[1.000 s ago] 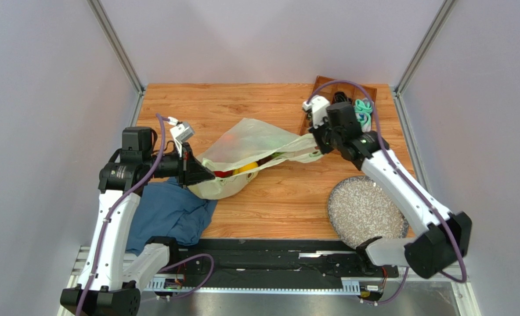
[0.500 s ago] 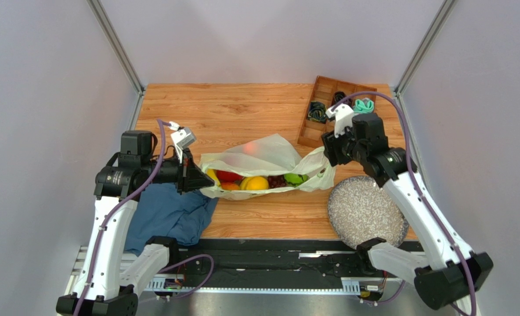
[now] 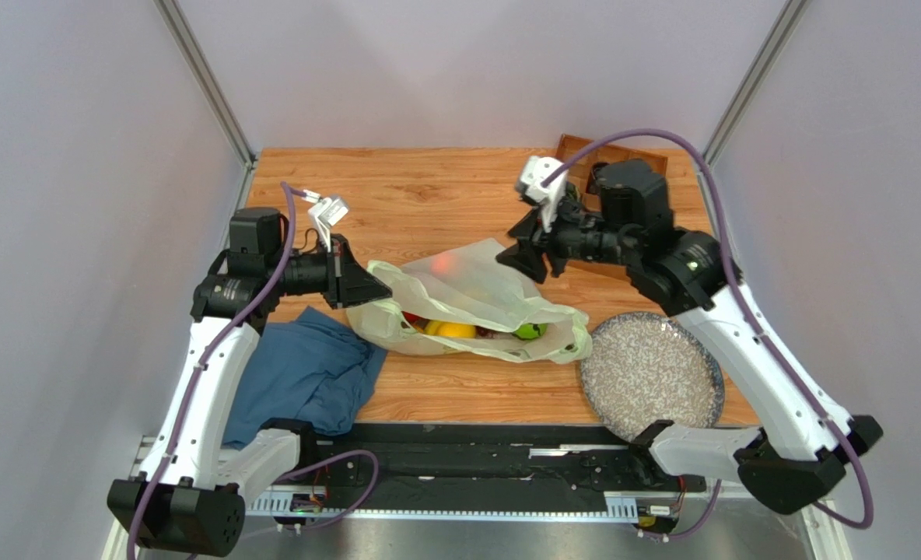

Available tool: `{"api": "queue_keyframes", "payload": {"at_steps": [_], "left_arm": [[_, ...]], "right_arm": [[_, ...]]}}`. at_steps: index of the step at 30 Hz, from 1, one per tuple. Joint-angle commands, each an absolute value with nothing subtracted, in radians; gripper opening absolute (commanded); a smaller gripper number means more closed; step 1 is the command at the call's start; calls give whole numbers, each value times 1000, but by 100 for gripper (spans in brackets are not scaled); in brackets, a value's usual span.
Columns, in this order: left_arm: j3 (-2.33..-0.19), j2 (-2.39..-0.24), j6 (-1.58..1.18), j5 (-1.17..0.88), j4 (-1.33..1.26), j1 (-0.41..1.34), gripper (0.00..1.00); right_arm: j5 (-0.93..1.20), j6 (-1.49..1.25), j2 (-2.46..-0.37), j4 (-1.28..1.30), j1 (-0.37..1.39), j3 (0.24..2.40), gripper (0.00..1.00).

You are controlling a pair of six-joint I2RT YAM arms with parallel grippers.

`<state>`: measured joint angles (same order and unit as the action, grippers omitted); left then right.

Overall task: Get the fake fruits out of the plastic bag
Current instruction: Move the plastic bag to the center of the board.

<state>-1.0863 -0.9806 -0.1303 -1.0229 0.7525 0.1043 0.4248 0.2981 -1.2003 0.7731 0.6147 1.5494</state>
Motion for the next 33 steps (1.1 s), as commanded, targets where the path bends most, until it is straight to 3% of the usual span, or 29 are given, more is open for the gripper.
{"api": "queue_keyframes", "payload": {"at_steps": [1, 8, 17, 27, 33], "left_arm": [[-1063, -1000, -244, -1028, 643, 109, 0], [-1074, -996, -247, -1016, 640, 109, 0], [-1057, -1023, -302, -957, 614, 107, 0], [-1104, -1104, -344, -956, 577, 107, 0], [-1115, -1118, -363, -954, 551, 107, 0]], "right_arm": [[563, 368, -1357, 770, 728, 1531, 37], [601, 405, -1477, 768, 761, 1506, 22], [673, 618, -1548, 1012, 762, 1545, 20], [629, 735, -1571, 1058, 775, 1509, 17], [620, 889, -1609, 1216, 782, 1560, 16]]}}
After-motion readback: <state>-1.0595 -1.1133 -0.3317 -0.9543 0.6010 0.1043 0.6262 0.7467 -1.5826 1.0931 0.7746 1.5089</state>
